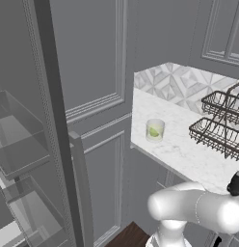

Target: Grab a lemon wedge from the fridge and one ice cube from the ice bowl, and put them in the glass of lemonade.

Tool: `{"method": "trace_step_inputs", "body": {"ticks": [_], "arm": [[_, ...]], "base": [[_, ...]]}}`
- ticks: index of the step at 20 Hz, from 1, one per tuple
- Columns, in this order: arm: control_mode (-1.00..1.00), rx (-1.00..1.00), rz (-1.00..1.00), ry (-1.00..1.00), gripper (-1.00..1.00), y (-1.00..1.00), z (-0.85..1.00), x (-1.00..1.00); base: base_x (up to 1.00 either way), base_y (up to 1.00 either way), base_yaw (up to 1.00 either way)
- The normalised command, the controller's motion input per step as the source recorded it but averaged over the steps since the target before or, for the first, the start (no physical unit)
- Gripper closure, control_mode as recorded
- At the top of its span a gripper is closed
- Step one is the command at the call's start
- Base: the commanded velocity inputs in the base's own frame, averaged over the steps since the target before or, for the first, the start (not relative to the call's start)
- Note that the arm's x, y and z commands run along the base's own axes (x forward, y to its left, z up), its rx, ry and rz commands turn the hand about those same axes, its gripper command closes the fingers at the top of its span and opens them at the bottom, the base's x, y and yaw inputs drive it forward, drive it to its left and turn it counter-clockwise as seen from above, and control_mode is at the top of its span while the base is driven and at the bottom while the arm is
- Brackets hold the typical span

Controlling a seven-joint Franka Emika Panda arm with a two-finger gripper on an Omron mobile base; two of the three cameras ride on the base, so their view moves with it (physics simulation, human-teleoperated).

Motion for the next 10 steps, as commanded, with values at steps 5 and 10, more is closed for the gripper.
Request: {"method": "trace_step_inputs", "body": {"ticks": [5, 10], "arm": [[-1.00, 0.00, 0.00, 0.00, -1.00, 0.21, -0.01, -0.28], [-1.00, 0.00, 0.00, 0.00, -1.00, 0.11, -0.02, -0.08]], "base": [[0.00, 0.00, 0.00], [0.00, 0.00, 0.00]]}}
